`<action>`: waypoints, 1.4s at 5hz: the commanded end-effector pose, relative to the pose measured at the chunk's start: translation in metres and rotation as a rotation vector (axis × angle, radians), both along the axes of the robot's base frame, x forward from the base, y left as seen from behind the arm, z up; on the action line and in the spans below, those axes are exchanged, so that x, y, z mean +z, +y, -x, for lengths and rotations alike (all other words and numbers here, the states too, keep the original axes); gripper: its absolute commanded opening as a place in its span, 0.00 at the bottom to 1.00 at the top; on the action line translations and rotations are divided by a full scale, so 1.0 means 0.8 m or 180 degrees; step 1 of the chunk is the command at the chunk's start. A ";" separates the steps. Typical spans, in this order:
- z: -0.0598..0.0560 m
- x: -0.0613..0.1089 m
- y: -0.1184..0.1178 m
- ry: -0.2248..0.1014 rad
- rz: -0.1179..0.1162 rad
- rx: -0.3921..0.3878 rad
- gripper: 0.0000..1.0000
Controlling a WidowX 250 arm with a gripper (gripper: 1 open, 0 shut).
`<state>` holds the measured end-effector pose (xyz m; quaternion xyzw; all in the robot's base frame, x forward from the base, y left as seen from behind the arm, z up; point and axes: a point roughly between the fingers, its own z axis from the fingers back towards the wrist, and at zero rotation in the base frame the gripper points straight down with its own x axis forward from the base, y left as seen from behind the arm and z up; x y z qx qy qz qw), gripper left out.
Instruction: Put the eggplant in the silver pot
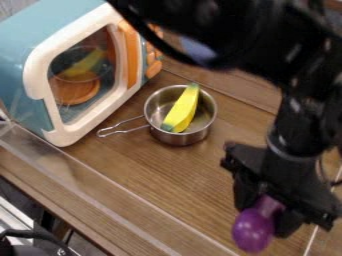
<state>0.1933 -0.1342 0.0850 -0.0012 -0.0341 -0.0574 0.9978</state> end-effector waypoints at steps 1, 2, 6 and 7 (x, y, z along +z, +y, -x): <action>-0.022 0.054 0.025 -0.0252 -0.0007 0.0098 0.00; -0.041 0.088 0.077 -0.0347 -0.0113 0.0238 0.00; -0.094 0.093 0.208 -0.0455 -0.0219 0.0597 0.00; -0.107 0.083 0.206 -0.0466 -0.0232 0.0587 0.00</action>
